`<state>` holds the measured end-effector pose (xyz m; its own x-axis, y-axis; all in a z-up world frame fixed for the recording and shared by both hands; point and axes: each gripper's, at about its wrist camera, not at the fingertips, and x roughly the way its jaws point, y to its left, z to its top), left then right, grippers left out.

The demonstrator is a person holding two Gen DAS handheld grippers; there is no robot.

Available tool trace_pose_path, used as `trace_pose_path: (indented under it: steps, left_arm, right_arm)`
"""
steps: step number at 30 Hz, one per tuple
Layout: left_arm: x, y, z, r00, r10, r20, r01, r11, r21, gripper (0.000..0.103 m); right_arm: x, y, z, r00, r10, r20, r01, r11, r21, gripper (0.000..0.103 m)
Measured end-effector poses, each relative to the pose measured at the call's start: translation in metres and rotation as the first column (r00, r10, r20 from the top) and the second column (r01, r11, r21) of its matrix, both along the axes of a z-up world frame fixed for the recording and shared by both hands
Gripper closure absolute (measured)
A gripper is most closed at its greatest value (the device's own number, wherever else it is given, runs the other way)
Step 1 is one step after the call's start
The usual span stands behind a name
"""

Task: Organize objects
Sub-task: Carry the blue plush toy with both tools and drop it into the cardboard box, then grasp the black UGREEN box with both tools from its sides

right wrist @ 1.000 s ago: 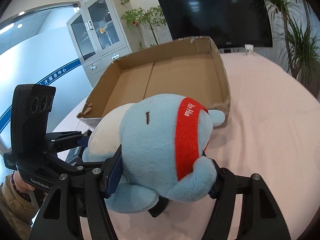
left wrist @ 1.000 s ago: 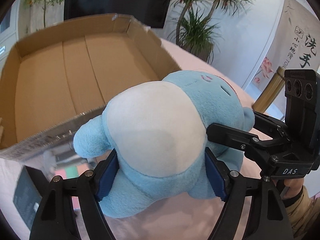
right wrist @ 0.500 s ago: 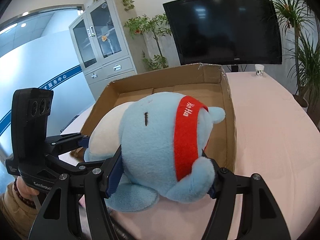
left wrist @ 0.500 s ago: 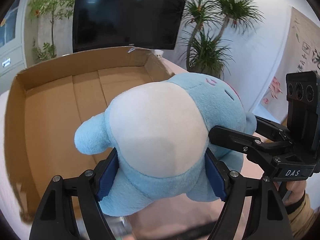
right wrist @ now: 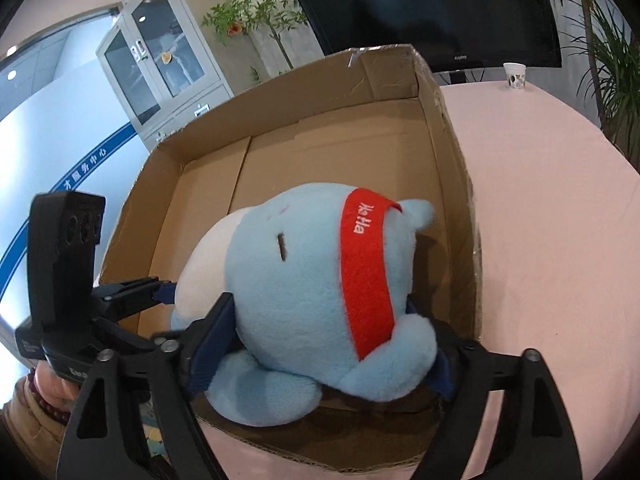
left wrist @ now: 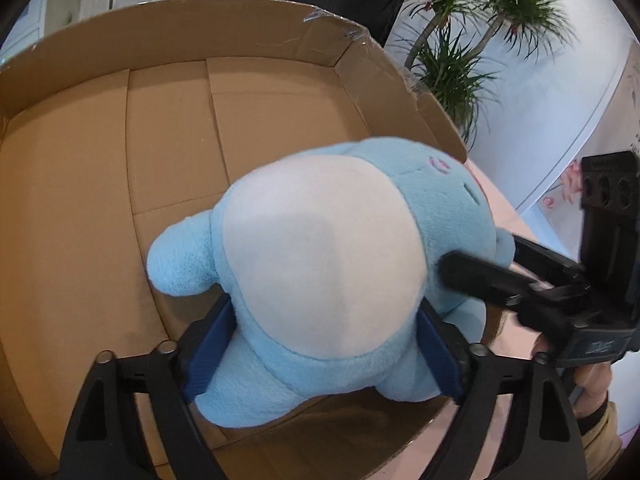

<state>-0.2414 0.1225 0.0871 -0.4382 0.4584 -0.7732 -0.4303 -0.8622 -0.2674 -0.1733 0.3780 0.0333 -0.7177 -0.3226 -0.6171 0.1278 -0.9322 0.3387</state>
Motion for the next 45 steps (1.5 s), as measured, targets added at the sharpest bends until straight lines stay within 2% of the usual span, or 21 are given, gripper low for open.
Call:
trace_pose_path:
  steps: [3, 5, 6, 9, 10, 12, 14, 16, 18, 20, 23, 27, 32, 35, 37, 40, 45]
  left_arm:
    - [0.014, 0.013, 0.002, 0.998, -0.031, -0.056, 0.025, 0.993, -0.113, 0.008]
    - [0.033, 0.009, 0.010, 0.990, -0.047, -0.129, 0.027, 0.989, -0.149, 0.008]
    - [0.048, 0.001, 0.022, 0.981, -0.036, -0.190, 0.008, 0.990, -0.144, 0.008]
    - [0.093, -0.027, 0.051, 0.959, -0.004, -0.284, -0.025, 0.995, -0.099, 0.005]
    - [0.105, -0.035, 0.058, 0.952, 0.000, -0.306, -0.030, 0.995, -0.091, 0.003]
    - [0.149, -0.068, 0.073, 0.919, 0.025, -0.394, -0.058, 0.996, -0.071, 0.000]
    - [0.182, -0.090, 0.078, 0.897, 0.022, -0.441, -0.059, 0.996, -0.072, 0.000]
    - [0.216, -0.114, 0.076, 0.876, 0.015, -0.483, -0.065, 0.994, -0.088, 0.000]
    - [0.242, -0.134, 0.065, 0.866, 0.014, -0.499, -0.088, 0.988, -0.126, 0.000]
    - [0.256, -0.148, 0.051, 0.872, 0.025, -0.489, -0.116, 0.981, -0.158, 0.000]
    - [0.273, -0.164, 0.015, 0.907, 0.029, -0.420, -0.128, 0.969, -0.211, 0.000]
    - [0.268, -0.176, -0.021, 0.940, 0.062, -0.335, -0.147, 0.961, -0.234, 0.000]
    - [0.248, -0.202, -0.055, 0.965, 0.118, -0.234, -0.152, 0.979, -0.133, 0.000]
    - [0.225, -0.214, -0.068, 0.975, 0.152, -0.163, -0.166, 0.983, -0.077, 0.000]
    - [0.209, -0.222, -0.079, 0.983, 0.158, -0.098, -0.160, 0.987, -0.012, 0.000]
    - [0.197, -0.228, -0.092, 0.986, 0.164, -0.042, -0.160, 0.984, 0.083, 0.000]
    - [0.181, -0.218, -0.102, 0.990, 0.137, -0.023, -0.134, 0.988, 0.079, 0.000]
  right_arm:
    - [0.011, 0.000, 0.010, 0.999, -0.046, -0.013, 0.047, 0.998, 0.047, 0.017]
    - [0.026, 0.002, 0.020, 0.996, -0.068, -0.058, 0.071, 0.996, 0.051, 0.017]
    - [0.036, 0.004, 0.027, 0.993, -0.084, -0.086, 0.088, 0.995, 0.045, 0.016]
    - [0.069, 0.000, 0.047, 0.983, -0.100, -0.151, 0.103, 0.995, 0.011, 0.005]
    - [0.082, -0.005, 0.054, 0.981, -0.087, -0.176, 0.088, 0.996, -0.002, 0.001]
    - [0.110, -0.020, 0.065, 0.973, -0.043, -0.226, 0.040, 0.999, -0.020, 0.001]
    - [0.127, -0.037, 0.070, 0.968, 0.017, -0.249, -0.025, 0.999, -0.030, 0.001]
    - [0.141, -0.060, 0.070, 0.962, 0.093, -0.255, -0.104, 0.994, -0.028, 0.001]
    - [0.150, -0.086, 0.064, 0.955, 0.177, -0.237, -0.184, 0.983, -0.007, 0.001]
    - [0.151, -0.118, 0.055, 0.944, 0.267, -0.194, -0.265, 0.964, 0.039, 0.001]
    - [0.160, -0.156, 0.038, 0.922, 0.359, -0.148, -0.347, 0.933, 0.101, 0.001]
    - [0.149, -0.200, 0.020, 0.889, 0.451, -0.075, -0.444, 0.891, 0.090, 0.001]
    - [0.134, -0.239, 0.001, 0.870, 0.493, -0.002, -0.491, 0.868, 0.075, 0.001]
    - [0.118, -0.263, -0.010, 0.859, 0.508, 0.065, -0.512, 0.852, 0.107, 0.001]
    - [0.108, -0.274, -0.017, 0.852, 0.512, 0.108, -0.522, 0.843, 0.130, 0.001]
    - [0.097, -0.289, -0.026, 0.833, 0.531, 0.156, -0.552, 0.818, 0.160, 0.001]
    - [0.080, -0.302, -0.038, 0.820, 0.532, 0.211, -0.569, 0.799, 0.196, 0.001]
